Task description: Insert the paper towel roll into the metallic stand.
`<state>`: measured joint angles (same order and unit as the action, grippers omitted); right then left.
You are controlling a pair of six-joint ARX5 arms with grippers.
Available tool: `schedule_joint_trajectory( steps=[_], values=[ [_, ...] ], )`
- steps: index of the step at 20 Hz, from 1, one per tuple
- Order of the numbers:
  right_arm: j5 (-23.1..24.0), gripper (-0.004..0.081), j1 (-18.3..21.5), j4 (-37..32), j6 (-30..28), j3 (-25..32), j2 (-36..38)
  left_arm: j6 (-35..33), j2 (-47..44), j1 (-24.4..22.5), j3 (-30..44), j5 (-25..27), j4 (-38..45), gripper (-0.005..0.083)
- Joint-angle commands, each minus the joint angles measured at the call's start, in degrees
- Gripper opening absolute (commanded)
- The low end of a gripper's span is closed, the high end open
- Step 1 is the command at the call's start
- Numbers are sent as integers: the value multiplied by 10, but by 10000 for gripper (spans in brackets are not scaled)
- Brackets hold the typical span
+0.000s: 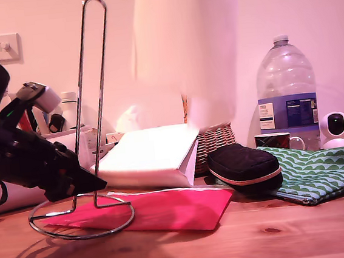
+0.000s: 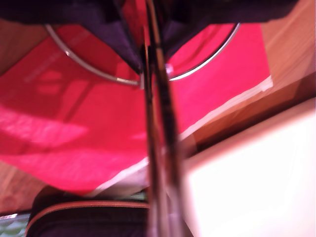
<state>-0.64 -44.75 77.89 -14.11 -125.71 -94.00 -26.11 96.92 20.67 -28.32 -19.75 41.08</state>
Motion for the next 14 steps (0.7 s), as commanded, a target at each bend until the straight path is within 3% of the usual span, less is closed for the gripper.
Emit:
schedule_joint_trajectory(
  steps=[1,9,14],
  values=[
    [4,-13,-6,-5,7,-23,26,-21,-5,2,-8,17,-15,-24],
    [4,-13,-34,-14,15,-75,47,-58,-5,23,-35,54,-75,-24],
    [-3,-13,-52,-7,19,-79,46,-59,-6,26,-36,68,-79,-24]
  ],
)
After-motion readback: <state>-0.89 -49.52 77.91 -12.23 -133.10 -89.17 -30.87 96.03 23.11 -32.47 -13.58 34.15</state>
